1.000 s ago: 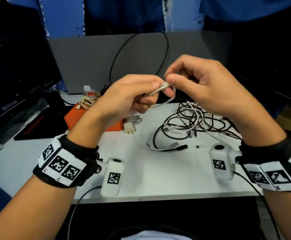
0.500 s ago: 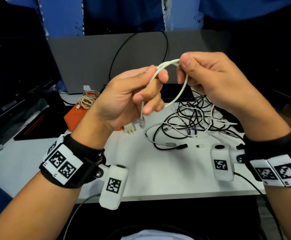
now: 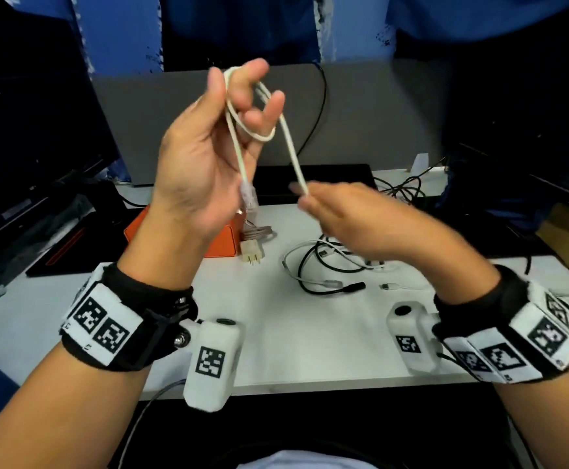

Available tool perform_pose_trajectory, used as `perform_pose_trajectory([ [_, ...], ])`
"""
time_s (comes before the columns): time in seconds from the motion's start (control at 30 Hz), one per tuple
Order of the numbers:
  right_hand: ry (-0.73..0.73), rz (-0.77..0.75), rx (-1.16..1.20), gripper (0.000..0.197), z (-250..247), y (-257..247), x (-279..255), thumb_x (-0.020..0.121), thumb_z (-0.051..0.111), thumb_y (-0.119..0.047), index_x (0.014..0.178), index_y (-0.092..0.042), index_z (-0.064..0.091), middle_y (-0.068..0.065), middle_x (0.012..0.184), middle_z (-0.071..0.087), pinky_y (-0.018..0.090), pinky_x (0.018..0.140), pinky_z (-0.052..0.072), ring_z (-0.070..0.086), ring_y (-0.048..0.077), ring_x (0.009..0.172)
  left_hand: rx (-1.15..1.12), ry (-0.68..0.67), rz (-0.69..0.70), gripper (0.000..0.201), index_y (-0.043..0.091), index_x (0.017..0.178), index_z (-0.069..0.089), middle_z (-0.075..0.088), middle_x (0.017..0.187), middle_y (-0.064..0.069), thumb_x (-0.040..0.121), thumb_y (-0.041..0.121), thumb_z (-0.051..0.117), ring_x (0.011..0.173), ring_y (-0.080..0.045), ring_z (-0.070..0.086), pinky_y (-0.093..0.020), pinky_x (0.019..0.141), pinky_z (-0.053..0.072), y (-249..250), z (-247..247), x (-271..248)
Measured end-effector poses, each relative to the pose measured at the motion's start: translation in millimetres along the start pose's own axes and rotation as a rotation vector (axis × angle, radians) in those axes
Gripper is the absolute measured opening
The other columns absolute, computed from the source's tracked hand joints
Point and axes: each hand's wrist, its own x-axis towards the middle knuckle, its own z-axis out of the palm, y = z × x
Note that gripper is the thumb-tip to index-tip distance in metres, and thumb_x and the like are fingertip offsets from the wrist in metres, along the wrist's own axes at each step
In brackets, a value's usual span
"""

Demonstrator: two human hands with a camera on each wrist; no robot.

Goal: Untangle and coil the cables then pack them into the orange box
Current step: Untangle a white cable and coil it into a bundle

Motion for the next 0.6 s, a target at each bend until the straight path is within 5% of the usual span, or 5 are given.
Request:
perform_pose_trajectory([
  [0.1,-0.120,-0.133,-0.060,0.036,6,-15,-6,0.109,0.038,-0.045,0.091,-0.023,0.059,-0.006,0.062,0.049,0.037,0.065,0.044,0.048,0.010,0.061,0.677,0.087,0.120,0.043,-0.010,0.143,0.039,0.076,0.100,-0.003,0.112,0.019,0.031,0.071,-0.016,0.073,-0.033,0.091,0.055,-2,-6,1],
  [0.23,0.025,-0.243,0.045,0.033,-18,-21,-15,0.104,0.056,-0.040,0.080,-0.019,0.066,-0.007,0.055,0.047,0.020,0.053,0.034,0.045,0.008,0.054,1.232,-0.134,0.029,0.035,0.011,0.139,0.053,0.078,0.102,0.002,0.111,0.023,0.035,0.073,-0.019,0.074,-0.033,0.086,0.057,-7,-13,-2],
  [0.37,0.329,-0.235,0.378,0.016,-35,-13,-18,0.097,0.070,-0.027,0.092,-0.013,0.067,-0.012,0.052,0.048,0.018,0.052,0.032,0.041,0.005,0.048,0.978,-0.334,-0.252,0.033,0.005,0.111,0.065,0.070,0.073,-0.009,0.110,0.018,0.035,0.047,-0.022,0.046,-0.026,0.052,0.039,-3,-7,-13],
  [0.5,0.410,-0.209,0.325,0.026,-28,-4,-9,0.099,0.061,-0.048,0.110,-0.024,0.062,-0.003,0.066,0.051,0.036,0.060,0.041,0.047,0.008,0.061,0.733,-0.388,-0.303,0.040,-0.016,0.120,0.052,0.047,0.055,0.004,0.109,0.017,0.031,0.044,-0.016,0.028,-0.035,0.055,0.034,-4,-7,-14],
  [0.6,0.366,-0.235,0.356,0.029,-24,-3,-7,0.109,0.044,-0.042,0.098,-0.025,0.065,-0.010,0.075,0.061,0.023,0.064,0.041,0.052,-0.001,0.066,0.579,-0.424,-0.306,0.032,-0.002,0.107,0.056,0.041,0.056,0.007,0.109,0.015,0.029,0.042,-0.009,0.041,-0.032,0.067,0.046,-7,-6,-13],
])
